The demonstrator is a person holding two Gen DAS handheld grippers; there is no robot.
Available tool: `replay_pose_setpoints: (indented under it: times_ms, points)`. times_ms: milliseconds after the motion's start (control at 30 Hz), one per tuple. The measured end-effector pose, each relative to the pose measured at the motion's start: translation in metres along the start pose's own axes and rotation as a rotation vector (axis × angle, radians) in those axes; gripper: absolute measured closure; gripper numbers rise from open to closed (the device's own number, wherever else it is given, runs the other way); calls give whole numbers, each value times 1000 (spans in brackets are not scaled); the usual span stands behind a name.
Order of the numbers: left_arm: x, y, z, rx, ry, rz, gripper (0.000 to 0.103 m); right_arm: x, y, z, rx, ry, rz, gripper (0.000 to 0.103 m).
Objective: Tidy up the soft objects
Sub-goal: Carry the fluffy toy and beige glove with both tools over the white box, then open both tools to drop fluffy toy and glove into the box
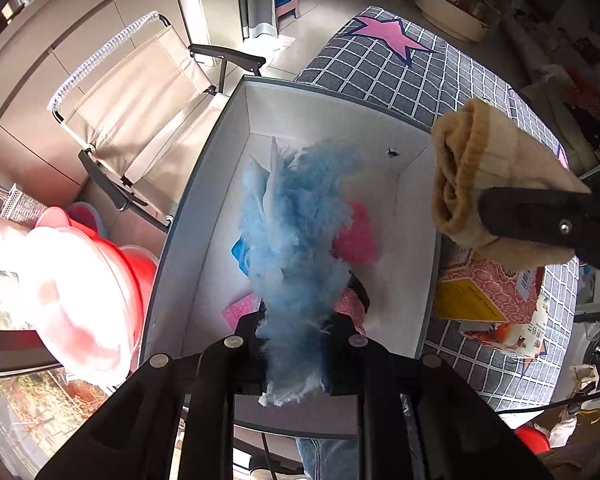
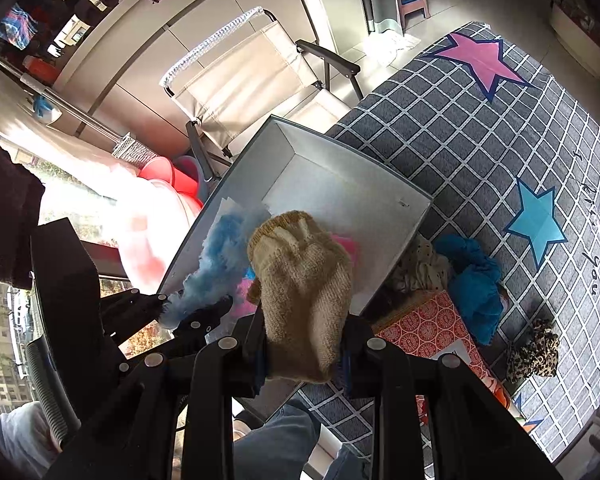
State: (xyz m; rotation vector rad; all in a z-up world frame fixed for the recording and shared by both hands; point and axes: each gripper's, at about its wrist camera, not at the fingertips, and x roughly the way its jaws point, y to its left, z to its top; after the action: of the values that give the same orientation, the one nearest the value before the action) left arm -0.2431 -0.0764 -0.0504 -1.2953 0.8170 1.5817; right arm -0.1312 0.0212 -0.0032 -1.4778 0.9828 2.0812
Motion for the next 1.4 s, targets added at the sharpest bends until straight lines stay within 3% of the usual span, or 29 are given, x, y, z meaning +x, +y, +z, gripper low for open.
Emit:
replay_pose_setpoints:
  times_ms: [1267,1333,1400]
  points:
    - [25,3,21,-1,38,10,82,23,-2,26,-4,38,-7,75]
    - [24,2,21,2,35,10,79,24,-2,26,-3,38,-8,75]
    - [24,1,21,4,33,21,69,24,-2,26,-3,37,-7,75]
